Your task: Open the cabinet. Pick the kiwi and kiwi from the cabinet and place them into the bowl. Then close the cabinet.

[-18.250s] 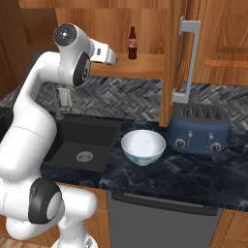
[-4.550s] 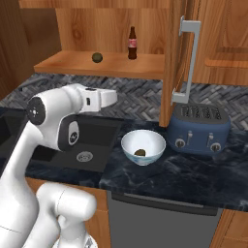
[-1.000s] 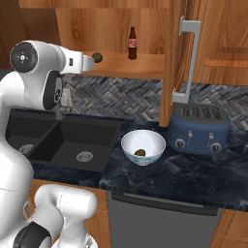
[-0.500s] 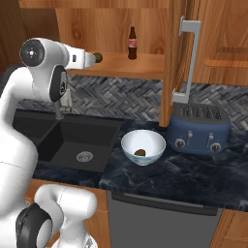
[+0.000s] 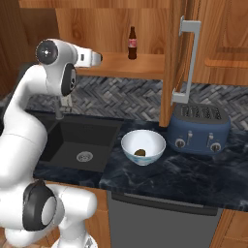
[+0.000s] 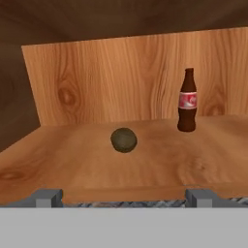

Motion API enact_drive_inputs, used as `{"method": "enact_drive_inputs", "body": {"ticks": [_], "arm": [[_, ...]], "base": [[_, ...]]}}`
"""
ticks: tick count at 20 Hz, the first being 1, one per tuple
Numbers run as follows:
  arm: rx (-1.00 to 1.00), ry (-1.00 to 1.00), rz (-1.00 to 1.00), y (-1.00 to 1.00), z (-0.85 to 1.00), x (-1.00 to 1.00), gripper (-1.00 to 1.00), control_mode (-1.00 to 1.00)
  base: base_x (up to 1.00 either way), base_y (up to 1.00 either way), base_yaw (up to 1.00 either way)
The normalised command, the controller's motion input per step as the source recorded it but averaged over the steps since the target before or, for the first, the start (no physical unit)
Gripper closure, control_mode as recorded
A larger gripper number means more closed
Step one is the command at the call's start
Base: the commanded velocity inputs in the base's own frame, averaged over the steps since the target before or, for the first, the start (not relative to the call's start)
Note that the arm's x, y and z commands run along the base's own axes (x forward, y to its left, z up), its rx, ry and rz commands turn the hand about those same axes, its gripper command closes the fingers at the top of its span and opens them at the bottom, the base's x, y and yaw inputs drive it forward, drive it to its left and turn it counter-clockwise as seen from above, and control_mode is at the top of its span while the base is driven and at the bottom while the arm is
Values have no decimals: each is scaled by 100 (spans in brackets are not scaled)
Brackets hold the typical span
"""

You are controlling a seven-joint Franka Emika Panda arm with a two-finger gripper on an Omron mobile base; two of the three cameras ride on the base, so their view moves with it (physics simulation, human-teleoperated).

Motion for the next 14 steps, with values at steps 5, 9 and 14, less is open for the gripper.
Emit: {"method": "enact_drive_inputs", "body": {"ticks": [5, 9, 14], "arm": [[0, 1, 0, 0, -12, 66, -100, -100], [0, 0, 0, 0, -15, 63, -100, -100], [0, 0, 0, 0, -11, 59, -100, -100]], "base": [[0, 0, 0], [0, 0, 0], [0, 0, 0]]}}
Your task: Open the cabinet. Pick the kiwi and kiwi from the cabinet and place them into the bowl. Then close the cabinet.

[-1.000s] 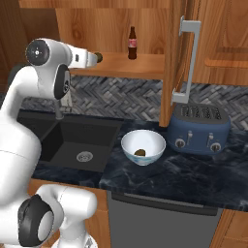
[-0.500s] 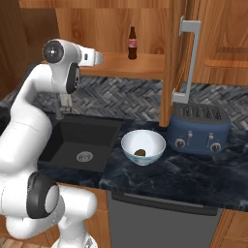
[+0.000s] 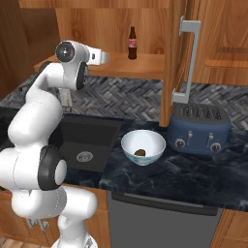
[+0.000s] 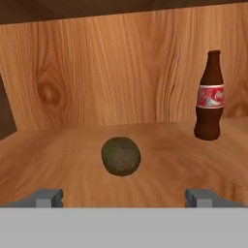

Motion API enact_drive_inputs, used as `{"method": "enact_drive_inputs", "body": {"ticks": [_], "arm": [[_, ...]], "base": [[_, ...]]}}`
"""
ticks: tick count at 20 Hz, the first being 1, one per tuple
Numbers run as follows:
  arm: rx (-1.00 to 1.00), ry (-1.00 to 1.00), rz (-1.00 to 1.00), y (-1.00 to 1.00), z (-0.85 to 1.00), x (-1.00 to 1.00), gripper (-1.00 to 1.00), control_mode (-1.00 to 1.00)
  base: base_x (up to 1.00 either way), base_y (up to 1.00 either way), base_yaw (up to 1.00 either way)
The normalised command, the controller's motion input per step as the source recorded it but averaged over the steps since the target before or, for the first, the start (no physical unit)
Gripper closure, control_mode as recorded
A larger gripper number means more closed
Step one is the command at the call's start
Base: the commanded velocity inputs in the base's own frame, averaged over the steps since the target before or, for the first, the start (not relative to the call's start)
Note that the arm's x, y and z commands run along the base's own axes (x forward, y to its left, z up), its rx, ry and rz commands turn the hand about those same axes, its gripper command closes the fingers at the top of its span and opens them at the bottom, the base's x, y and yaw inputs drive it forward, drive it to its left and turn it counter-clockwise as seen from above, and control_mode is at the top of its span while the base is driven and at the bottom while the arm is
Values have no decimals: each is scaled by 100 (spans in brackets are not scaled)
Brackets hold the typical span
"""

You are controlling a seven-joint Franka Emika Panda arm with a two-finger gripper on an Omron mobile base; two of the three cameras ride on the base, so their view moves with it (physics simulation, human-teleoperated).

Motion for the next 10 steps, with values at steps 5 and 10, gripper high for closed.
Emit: {"method": "enact_drive_inputs", "body": {"ticks": [5, 10], "arm": [[0, 0, 0, 0, -6, 54, -100, -100], [0, 0, 0, 2, -5, 45, -100, -100]], "base": [[0, 0, 0], [0, 0, 0]]}}
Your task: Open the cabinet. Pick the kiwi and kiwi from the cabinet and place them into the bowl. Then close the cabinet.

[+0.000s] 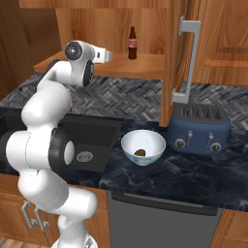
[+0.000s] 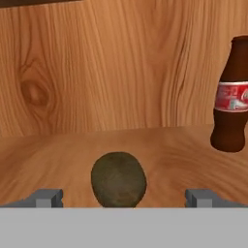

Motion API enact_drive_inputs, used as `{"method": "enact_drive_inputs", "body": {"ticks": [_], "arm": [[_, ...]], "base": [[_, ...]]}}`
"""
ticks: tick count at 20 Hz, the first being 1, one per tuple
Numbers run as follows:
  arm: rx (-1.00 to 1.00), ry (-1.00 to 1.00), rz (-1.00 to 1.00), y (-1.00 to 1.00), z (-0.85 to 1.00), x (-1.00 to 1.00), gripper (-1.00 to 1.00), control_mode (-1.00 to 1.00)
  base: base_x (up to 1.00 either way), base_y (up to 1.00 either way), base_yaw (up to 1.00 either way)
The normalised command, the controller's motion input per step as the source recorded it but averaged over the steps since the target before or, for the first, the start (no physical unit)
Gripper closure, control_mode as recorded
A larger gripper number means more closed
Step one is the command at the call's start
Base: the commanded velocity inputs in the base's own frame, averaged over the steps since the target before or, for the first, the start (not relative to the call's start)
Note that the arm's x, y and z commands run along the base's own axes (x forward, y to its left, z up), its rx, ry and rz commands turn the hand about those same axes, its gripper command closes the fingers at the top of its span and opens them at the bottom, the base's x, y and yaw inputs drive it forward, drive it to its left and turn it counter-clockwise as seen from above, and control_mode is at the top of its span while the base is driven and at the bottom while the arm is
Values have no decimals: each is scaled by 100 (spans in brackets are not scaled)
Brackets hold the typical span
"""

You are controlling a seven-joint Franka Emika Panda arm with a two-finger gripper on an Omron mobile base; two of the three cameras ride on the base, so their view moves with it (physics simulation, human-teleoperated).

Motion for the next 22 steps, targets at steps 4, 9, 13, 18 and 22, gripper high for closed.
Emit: {"method": "enact_drive_inputs", "body": {"ticks": [4, 9, 13, 18, 22], "arm": [[0, 3, 0, 5, -2, 41, -100, -100], [0, 8, 0, 12, -1, 44, -100, -100], [0, 17, 0, 9, 0, 21, -100, -100], [0, 3, 0, 4, -1, 1, -100, -100], [0, 1, 0, 2, -7, 0, -100, -100]], "base": [[0, 0, 0], [0, 0, 0], [0, 0, 0], [0, 0, 0], [0, 0, 0]]}}
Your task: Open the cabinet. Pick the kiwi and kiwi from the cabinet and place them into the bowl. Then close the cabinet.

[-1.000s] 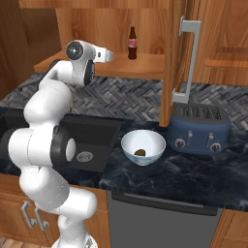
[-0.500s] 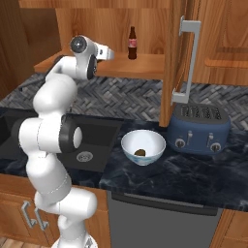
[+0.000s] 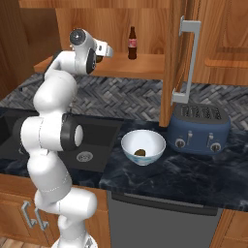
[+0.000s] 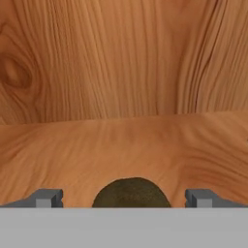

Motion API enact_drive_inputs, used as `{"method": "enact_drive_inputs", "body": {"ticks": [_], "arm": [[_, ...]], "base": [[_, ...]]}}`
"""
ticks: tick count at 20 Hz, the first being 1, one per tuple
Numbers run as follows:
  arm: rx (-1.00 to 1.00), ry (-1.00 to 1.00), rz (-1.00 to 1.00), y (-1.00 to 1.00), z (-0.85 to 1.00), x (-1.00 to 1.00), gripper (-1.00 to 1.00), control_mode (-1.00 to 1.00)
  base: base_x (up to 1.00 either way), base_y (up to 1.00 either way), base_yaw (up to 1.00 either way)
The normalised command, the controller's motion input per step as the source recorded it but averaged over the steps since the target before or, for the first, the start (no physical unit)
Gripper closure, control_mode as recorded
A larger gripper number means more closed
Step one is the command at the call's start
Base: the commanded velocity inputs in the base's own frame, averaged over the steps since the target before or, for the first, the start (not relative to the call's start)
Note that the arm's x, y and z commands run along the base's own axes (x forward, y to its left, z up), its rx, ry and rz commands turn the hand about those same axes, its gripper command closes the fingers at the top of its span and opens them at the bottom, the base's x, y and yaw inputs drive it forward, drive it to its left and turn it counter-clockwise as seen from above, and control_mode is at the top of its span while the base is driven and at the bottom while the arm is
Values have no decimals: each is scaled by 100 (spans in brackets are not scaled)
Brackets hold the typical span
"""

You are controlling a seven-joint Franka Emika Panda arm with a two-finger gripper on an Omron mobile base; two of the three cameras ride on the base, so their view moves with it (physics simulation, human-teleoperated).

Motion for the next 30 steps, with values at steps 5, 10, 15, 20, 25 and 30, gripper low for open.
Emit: {"method": "enact_drive_inputs", "body": {"ticks": [5, 10, 15, 20, 25, 30], "arm": [[0, 0, 0, 0, -17, 0, -100, -100], [0, 0, 0, 0, -15, 5, -100, -100], [0, 0, 0, 0, -4, 17, -100, -100], [0, 0, 0, 0, -1, 29, -100, -100], [0, 0, 0, 0, -27, 28, -100, -100], [0, 0, 0, 4, -55, 14, -100, -100]], "base": [[0, 0, 0], [0, 0, 0], [0, 0, 0], [0, 0, 0], [0, 0, 0], [0, 0, 0]]}}
